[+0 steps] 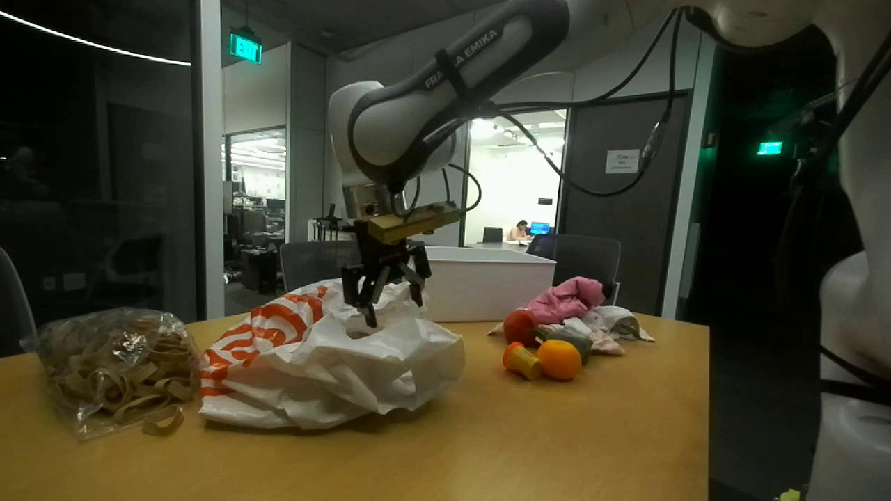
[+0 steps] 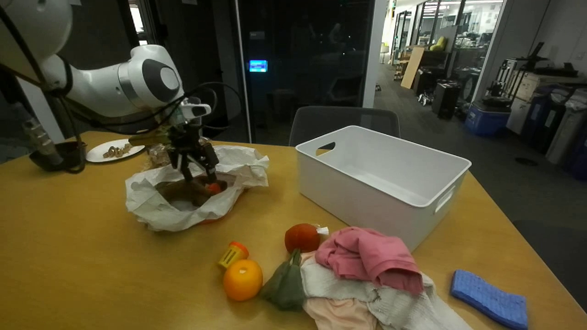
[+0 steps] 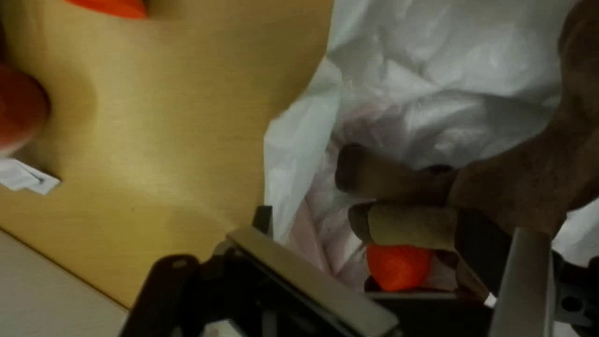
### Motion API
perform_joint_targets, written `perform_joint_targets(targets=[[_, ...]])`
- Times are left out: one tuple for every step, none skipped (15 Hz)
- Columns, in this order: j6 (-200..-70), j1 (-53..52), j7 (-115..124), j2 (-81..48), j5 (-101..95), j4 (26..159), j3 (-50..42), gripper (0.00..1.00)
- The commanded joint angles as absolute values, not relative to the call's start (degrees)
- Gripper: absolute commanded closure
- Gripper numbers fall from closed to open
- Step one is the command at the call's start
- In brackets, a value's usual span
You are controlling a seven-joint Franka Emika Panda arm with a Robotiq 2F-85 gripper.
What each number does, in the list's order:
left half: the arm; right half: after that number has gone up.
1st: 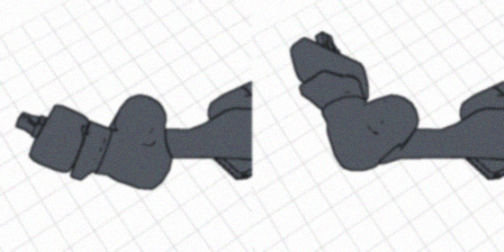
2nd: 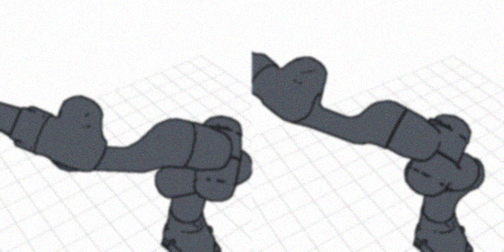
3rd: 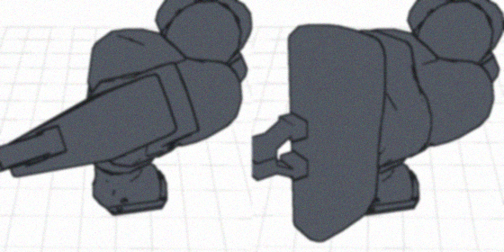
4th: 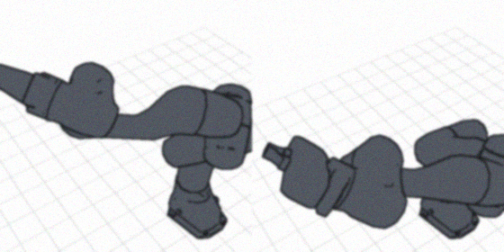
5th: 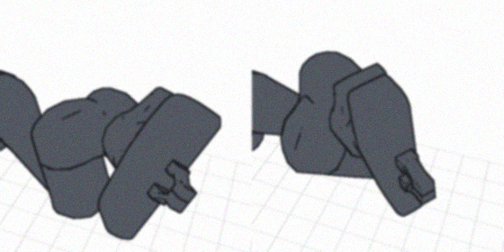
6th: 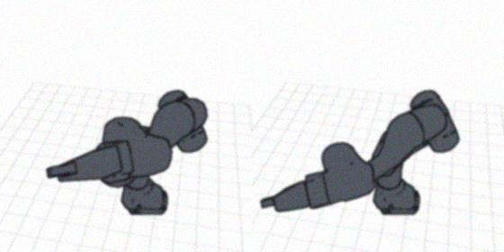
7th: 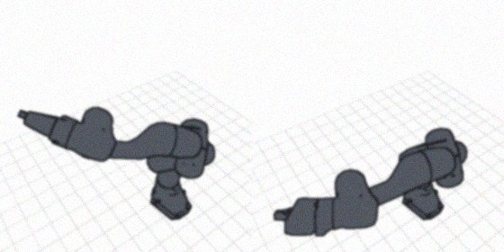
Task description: Pick up the brown toy, small red toy, yellow container with an orange lid, orange toy, big red toy one by one and put them into the plastic bag
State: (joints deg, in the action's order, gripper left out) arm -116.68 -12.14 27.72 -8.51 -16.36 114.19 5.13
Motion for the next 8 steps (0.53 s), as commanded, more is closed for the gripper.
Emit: perform_joint_targets(targets=[[-110.9, -9.6, 25.5, -1.9, -11.1, 118.1, 4.7, 0.00], [-110.6, -8.8, 27.1, -0.7, -11.0, 119.2, 4.3, 0.00], [-110.6, -7.8, 28.5, 0.4, -11.0, 120.5, 3.7, 0.00], [-110.6, -6.8, 29.3, 1.3, -10.3, 121.8, 3.1, 0.00], [-110.7, -5.7, 29.4, 2.2, -9.0, 123.4, 2.5, 0.00], [-111.1, -4.7, 30.2, 2.9, -8.9, 125.1, 1.9, 0.00], [-111.4, -3.7, 30.6, 3.4, -8.3, 126.8, 1.3, 0.00], [-112.0, -2.7, 30.9, 3.8, -7.5, 128.8, 0.7, 0.00]])
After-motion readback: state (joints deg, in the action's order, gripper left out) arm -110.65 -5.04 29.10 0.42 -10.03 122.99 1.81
